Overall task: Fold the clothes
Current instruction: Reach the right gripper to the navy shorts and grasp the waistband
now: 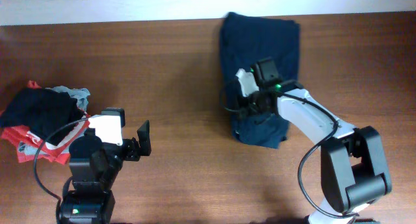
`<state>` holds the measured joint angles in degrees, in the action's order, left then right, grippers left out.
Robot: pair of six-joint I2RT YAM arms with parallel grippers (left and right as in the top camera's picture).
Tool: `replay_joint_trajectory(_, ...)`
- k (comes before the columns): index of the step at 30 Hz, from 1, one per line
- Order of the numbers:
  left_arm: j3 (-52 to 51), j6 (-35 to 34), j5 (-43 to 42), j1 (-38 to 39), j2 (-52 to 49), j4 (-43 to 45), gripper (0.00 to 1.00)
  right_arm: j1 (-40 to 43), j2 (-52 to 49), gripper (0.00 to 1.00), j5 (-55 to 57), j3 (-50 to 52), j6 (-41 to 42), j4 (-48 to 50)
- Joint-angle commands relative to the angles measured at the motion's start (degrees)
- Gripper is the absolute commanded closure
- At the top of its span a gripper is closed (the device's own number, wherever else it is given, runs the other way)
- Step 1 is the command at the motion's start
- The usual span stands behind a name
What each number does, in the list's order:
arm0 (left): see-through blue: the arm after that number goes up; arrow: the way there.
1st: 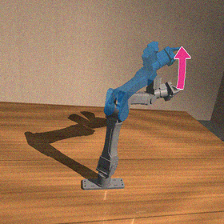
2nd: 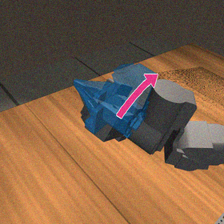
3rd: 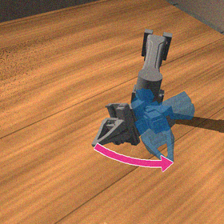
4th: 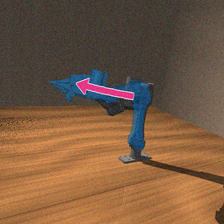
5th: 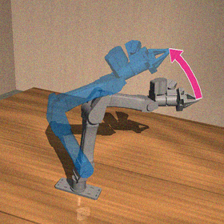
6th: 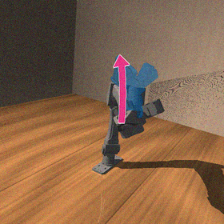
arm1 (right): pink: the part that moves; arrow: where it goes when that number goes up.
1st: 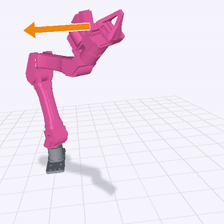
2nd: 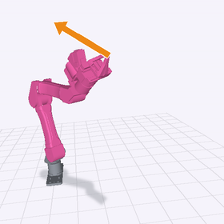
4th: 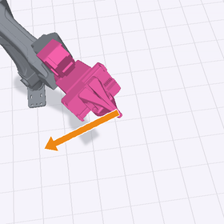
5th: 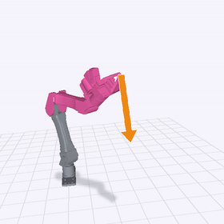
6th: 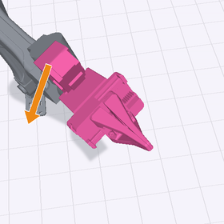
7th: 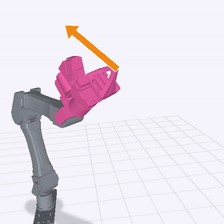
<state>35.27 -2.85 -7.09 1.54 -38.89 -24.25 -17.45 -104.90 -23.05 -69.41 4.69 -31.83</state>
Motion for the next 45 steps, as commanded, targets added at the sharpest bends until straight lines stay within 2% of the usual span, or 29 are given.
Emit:
replay_joint_trajectory(1,1.0,-0.5,-0.6,0.2,0.2,0.2,0.01,-1.2,0.8,0.85,0.3,-8.2,0.5,-8.0)
replay_joint_trajectory(3,1.1,-0.5,-0.6,0.2,0.2,0.2,0.01,-0.7,0.9,0.80,3.4,-10.4,0.2,-12.0)
replay_joint_trajectory(5,1.1,-0.5,-0.6,0.2,0.2,0.2,0.01,0.7,1.4,0.60,5.7,-12.9,-0.2,-15.0)
replay_joint_trajectory(12,1.1,-0.5,-0.6,0.2,0.2,0.2,0.01,3.0,1.5,0.46,6.2,-17.1,-3.8,-22.8)
replay_joint_trajectory(13,1.1,-0.5,-0.6,0.2,0.2,0.2,0.01,3.1,1.5,0.47,6.5,-17.1,-3.8,-23.6)
replay_joint_trajectory(14,1.1,-0.5,-0.6,0.2,0.2,0.2,0.01,3.2,1.5,0.54,6.9,-17.0,-3.8,-24.9)
replay_joint_trajectory(16,1.1,-0.5,-0.6,0.2,0.2,0.2,0.01,3.2,1.5,0.77,6.9,-16.9,-3.8,-26.3)
replay_joint_trajectory(19,1.1,-0.5,-0.6,0.2,0.2,0.2,0.01,3.1,1.4,0.79,6.8,-15.6,-2.2,-25.7)
replay_joint_trajectory(21,1.1,-0.5,-0.6,0.2,0.2,0.2,0.01,3.0,0.7,0.86,6.8,-14.8,-2.0,-24.5)
replay_joint_trajectory(26,1.1,-0.5,-0.7,0.2,0.2,0.2,0.01,1.3,-4.6,0.87,6.8,-14.4,-2.1,-21.8)
replay_joint_trajectory(32,1.1,-0.5,-0.6,0.2,0.2,0.2,0.01,0.2,-15.6,0.90,6.8,-14.4,-2.0,-20.9)
replay_joint_trajectory(38,1.1,-0.5,-0.6,0.2,0.2,0.2,0.01,0.3,-20.0,0.90,9.9,-14.4,-2.1,-24.2)
replay_joint_trajectory(41,1.1,-0.5,-0.6,0.2,0.2,0.2,0.01,0.6,-20.2,0.91,26.8,-14.4,0.7,-30.4)
replay_joint_trajectory(42,1.1,-0.5,-0.6,0.2,0.2,0.2,0.01,1.8,-20.2,0.91,38.1,-14.4,7.1,-32.7)
replay_joint_trajectory(45,1.1,-0.5,-0.6,0.2,0.2,0.5,0.01,6.0,-20.2,0.86,48.3,-14.4,15.8,-35.8)
